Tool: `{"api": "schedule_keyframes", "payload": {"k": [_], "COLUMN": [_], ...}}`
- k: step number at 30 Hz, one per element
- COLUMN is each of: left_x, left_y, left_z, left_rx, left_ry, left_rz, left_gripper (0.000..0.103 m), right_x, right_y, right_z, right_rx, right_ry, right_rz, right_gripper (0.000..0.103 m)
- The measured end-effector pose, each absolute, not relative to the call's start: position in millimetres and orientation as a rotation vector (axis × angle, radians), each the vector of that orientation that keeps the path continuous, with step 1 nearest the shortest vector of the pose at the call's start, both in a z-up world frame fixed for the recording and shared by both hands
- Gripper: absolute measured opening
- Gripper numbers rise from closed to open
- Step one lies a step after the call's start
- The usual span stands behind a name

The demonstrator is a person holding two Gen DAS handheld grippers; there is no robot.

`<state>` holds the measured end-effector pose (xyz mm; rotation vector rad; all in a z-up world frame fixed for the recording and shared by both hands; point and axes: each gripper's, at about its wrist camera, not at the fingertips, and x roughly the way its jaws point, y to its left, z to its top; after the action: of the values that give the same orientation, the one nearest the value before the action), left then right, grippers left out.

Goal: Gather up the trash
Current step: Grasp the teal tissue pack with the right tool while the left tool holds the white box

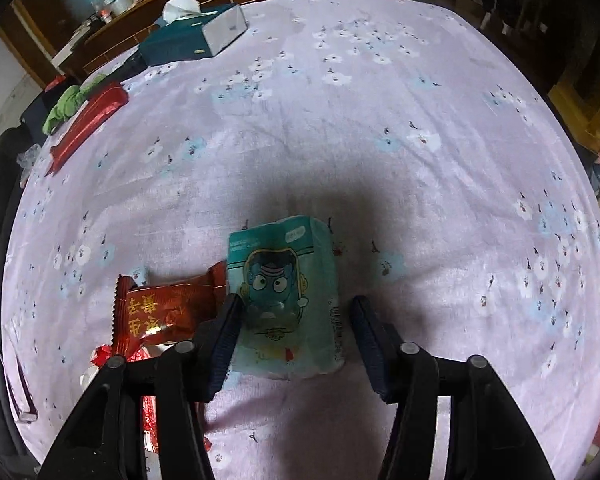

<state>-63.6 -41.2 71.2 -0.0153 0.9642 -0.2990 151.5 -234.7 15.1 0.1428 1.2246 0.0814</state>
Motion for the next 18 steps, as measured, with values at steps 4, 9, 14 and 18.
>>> {"api": "schedule_keyframes", "payload": {"k": [4,9,14,18], "left_x": [-60,-61,-63,-64], "left_y": [-44,-55,-70,-87], "left_z": [72,76,80,83], "left_rx": [-0.026,-0.022,-0.013,-0.004], "left_ry": [0.96,0.946,0.937,0.928], "left_rz": [-0.302,-0.308,-0.31,-0.316], "left_gripper": [0.055,0.055,0.055,0.055], "right_x": [143,114,65,17], "right_y": [-236,-250,-269,-290], "right_z": [24,41,63,76], "right_rx": [0.152,0.176,0.189,0.207], "right_ry": [1.207,1.162,1.104,1.074], "right_rz": [0.134,0.148,0.148,0.124], "right_gripper": [0.018,0.012,0.012,0.012]}}
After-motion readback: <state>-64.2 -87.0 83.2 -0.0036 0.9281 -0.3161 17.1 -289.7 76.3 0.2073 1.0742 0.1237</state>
